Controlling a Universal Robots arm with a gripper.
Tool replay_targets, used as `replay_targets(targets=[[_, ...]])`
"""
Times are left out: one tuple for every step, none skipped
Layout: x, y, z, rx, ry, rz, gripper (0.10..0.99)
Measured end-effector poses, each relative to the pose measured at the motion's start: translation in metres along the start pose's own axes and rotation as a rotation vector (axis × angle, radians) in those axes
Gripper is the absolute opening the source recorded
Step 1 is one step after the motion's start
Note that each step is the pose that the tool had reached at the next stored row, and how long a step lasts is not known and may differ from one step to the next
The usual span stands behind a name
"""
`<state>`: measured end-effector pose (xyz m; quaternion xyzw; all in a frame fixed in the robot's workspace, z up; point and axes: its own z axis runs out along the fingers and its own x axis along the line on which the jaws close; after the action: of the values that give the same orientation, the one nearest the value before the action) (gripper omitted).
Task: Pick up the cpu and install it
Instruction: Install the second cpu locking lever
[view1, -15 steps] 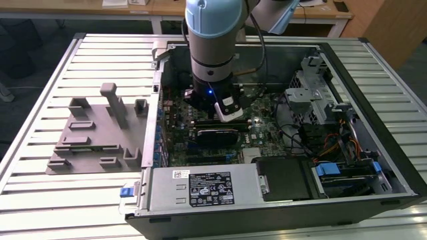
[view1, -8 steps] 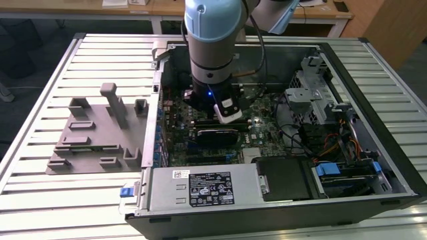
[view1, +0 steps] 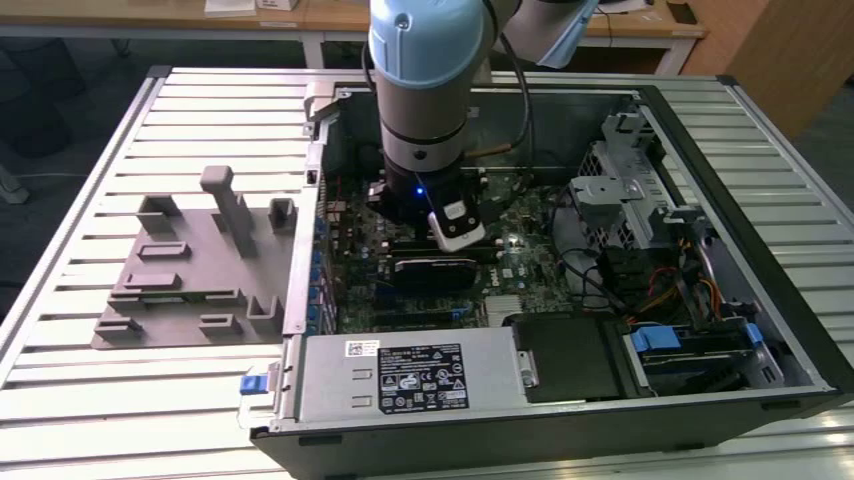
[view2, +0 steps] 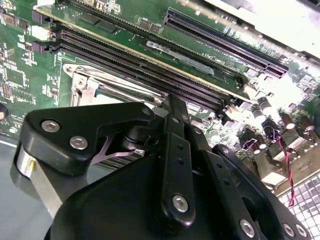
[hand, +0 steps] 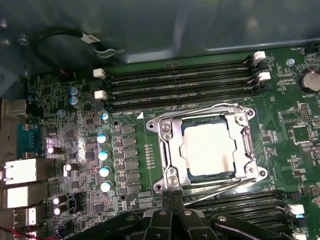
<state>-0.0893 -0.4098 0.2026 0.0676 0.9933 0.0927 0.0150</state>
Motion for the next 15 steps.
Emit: replay_targets(targets=[[-0.0001,-0.0005,-0.0001,0.0,0.0,0.0,0.106],[-0.0001,-0.0008,-0.0001,0.0,0.0,0.0,0.106],[0.0,-0.0009,0.0002,0.0,-0.0001,0.0,0.106],[0.0,-0.001,0.0006,-0.002,0.0001,0.0,0.106],[0.0002,-0.0012,0.0011,-0.004,0.0005,0.0,0.106],[0.0004,-0.0013,0.0017,-0.007,0.0009,0.0,0.106],[0.0009,-0.0015,0.0022,-0.009,0.0013,0.0,0.106],[0.0015,-0.0017,0.0027,-0.012,0.0018,0.001,0.106],[0.0022,-0.0019,0.0032,-0.017,0.0023,0.001,0.106],[0.0027,-0.002,0.0035,-0.023,0.003,0.001,0.106],[0.0032,-0.0021,0.0039,-0.028,0.0037,0.001,0.106],[0.0036,-0.0022,0.0042,-0.032,0.0042,0.001,0.106],[0.0038,-0.0023,0.0046,-0.035,0.0047,0.001,0.106],[0.0041,-0.0024,0.0049,-0.04,0.0053,0.002,0.106],[0.0044,-0.0026,0.0053,-0.045,0.0061,0.002,0.106]])
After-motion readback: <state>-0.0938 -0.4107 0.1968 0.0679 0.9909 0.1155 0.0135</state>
